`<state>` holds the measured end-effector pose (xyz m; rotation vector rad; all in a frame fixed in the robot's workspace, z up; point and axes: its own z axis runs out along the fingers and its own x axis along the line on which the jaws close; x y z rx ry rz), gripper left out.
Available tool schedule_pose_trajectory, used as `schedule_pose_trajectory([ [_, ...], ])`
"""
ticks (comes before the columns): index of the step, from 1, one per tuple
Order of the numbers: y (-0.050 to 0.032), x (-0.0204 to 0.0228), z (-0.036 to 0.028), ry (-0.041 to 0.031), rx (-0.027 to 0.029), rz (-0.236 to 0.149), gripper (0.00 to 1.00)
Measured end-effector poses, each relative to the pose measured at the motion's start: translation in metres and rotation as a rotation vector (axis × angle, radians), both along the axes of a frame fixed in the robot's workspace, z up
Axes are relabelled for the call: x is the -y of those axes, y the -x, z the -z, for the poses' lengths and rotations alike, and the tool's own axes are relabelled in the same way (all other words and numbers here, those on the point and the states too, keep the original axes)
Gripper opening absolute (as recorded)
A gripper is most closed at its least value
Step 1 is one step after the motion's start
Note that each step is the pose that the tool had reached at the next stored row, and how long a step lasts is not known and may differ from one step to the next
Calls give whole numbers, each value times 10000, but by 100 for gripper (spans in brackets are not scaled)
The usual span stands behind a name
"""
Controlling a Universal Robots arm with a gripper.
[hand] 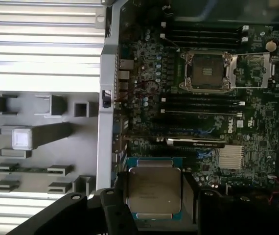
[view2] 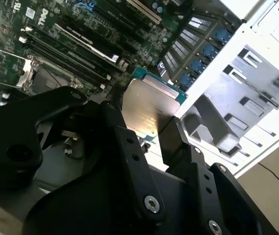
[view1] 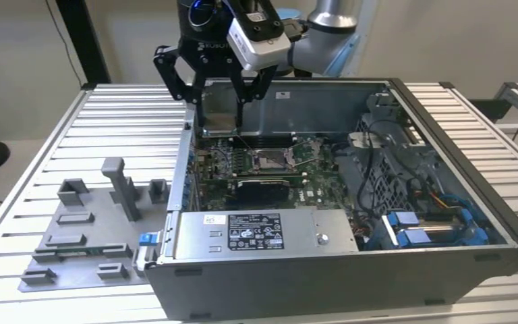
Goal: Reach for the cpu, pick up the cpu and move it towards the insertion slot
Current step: 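Pick up the cpu and move it towards the insertion slot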
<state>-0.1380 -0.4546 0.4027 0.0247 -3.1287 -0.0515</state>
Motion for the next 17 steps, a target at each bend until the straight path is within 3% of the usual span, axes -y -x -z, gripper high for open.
schedule_pose_trajectory([
  [17,-376,-25,0,0,0,0,0],
])
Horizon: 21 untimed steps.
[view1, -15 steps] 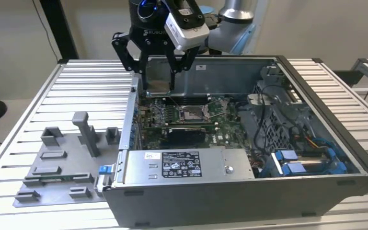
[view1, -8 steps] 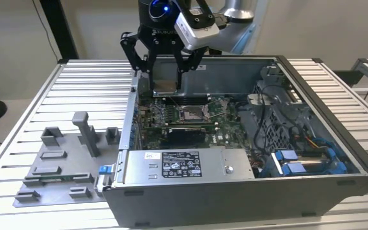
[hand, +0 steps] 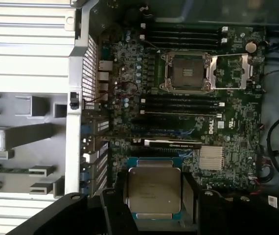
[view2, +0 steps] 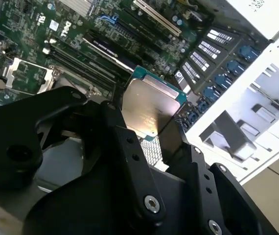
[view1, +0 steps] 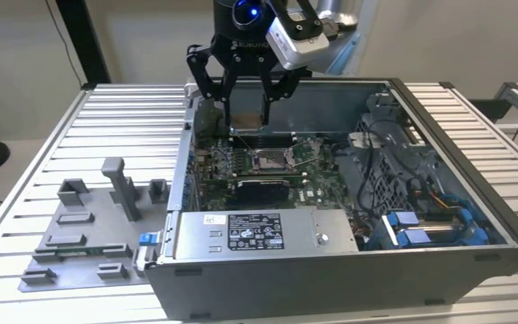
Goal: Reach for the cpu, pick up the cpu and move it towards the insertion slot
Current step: 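Pick up the cpu and move it towards the insertion slot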
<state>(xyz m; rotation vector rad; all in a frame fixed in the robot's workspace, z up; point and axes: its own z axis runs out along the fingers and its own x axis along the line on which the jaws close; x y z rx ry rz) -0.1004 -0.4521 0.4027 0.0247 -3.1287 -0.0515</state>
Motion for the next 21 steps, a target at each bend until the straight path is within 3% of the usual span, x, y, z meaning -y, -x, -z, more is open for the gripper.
schedule_pose_trajectory([
  [21,-401,-36,0,0,0,-1,0],
])
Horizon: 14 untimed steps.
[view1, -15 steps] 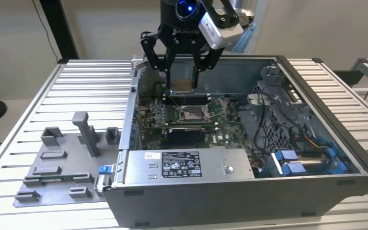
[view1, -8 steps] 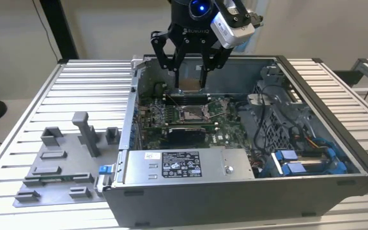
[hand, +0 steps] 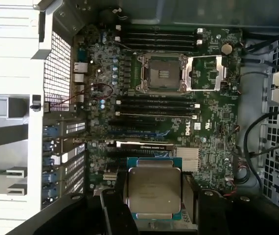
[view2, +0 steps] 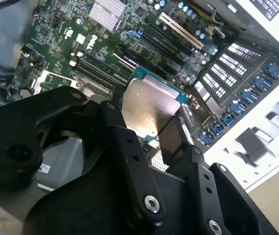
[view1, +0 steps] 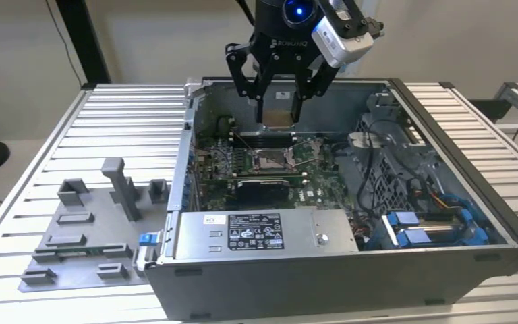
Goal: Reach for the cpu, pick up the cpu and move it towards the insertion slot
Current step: 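Pick up the cpu and move it towards the insertion slot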
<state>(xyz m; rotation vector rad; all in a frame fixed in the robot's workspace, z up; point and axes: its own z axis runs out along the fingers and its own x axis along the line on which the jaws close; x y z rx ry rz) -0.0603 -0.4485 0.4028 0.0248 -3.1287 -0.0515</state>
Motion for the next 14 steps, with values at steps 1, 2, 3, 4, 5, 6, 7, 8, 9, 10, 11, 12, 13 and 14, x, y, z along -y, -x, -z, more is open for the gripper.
schedule_pose_trajectory([
  [1,0,0,0,0,0,1,0],
  [2,-1,-1,0,-1,0,1,0],
  [3,-1,-1,0,0,0,1,0],
  [4,-1,-1,0,-1,0,1,0],
  [5,-1,-1,0,-1,0,1,0],
  [6,-1,-1,0,0,0,1,0],
  [7,-1,-1,0,-1,0,1,0],
  [8,-2,-2,0,0,0,1,0],
  [9,-2,-4,0,0,0,0,0],
  [10,-2,-7,0,0,0,0,0],
  [11,-2,-11,1,-1,0,1,0],
  [12,-1,-17,1,0,0,1,0],
  [13,-1,-24,1,-1,0,1,0],
  [14,-1,-32,1,0,0,1,0],
])
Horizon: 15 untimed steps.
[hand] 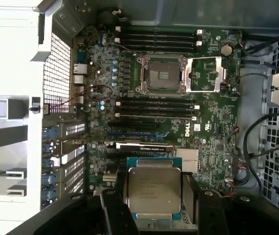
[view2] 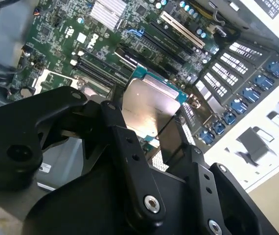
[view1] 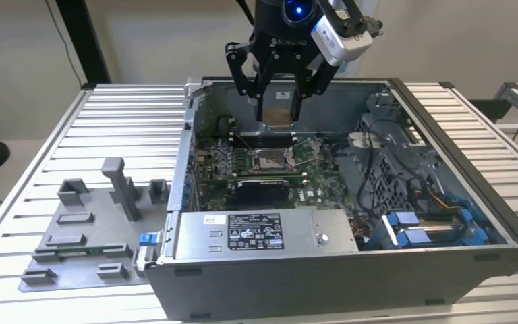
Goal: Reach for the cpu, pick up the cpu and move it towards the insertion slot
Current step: 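Pick up the cpu and move it towards the insertion slot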
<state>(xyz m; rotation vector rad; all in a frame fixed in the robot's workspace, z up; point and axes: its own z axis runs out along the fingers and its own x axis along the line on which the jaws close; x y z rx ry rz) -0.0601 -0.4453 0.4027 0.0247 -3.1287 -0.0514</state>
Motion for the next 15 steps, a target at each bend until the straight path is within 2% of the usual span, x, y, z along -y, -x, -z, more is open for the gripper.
schedule_pose_trajectory([
  [4,0,-57,2,-1,0,0,0],
  [15,0,-305,6,-1,0,0,0],
])
